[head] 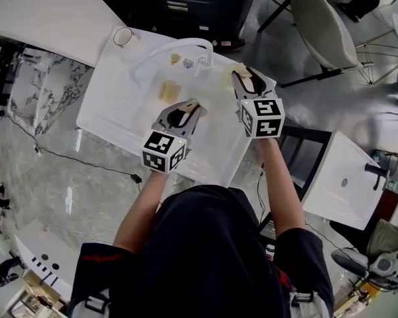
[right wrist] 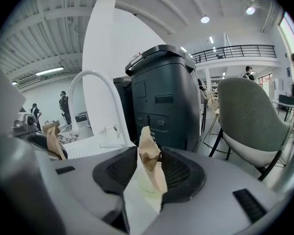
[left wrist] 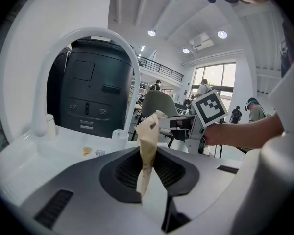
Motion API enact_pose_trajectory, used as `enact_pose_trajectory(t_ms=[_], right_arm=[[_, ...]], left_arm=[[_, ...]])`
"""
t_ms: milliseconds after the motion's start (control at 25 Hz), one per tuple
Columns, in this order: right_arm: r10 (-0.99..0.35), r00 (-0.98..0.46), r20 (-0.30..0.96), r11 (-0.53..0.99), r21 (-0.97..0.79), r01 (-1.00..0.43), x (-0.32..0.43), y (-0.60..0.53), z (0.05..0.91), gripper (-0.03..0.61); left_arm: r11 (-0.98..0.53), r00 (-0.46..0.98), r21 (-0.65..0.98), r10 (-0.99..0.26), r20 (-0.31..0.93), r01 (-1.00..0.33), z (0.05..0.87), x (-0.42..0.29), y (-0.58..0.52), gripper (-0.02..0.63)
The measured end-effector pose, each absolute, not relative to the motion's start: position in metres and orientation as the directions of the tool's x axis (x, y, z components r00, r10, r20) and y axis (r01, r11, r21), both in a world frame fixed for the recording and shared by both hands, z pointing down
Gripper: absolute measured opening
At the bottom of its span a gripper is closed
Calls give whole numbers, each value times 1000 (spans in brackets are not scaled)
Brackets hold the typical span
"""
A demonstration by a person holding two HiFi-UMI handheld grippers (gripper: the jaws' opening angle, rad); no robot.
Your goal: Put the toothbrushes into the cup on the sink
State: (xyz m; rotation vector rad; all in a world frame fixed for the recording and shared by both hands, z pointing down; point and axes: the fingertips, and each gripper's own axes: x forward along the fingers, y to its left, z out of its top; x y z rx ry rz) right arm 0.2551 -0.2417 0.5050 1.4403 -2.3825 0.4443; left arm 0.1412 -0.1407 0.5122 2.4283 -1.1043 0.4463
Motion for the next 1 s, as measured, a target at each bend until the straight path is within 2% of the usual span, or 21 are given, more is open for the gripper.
enact_pose_trajectory(t_ms=[1000], right_arm=[[-788, -407, 461, 411, -98, -906, 241, -197, 500, 153]], left_arm=[[-626, 659, 232, -633, 406, -744, 491, 120, -111, 77]])
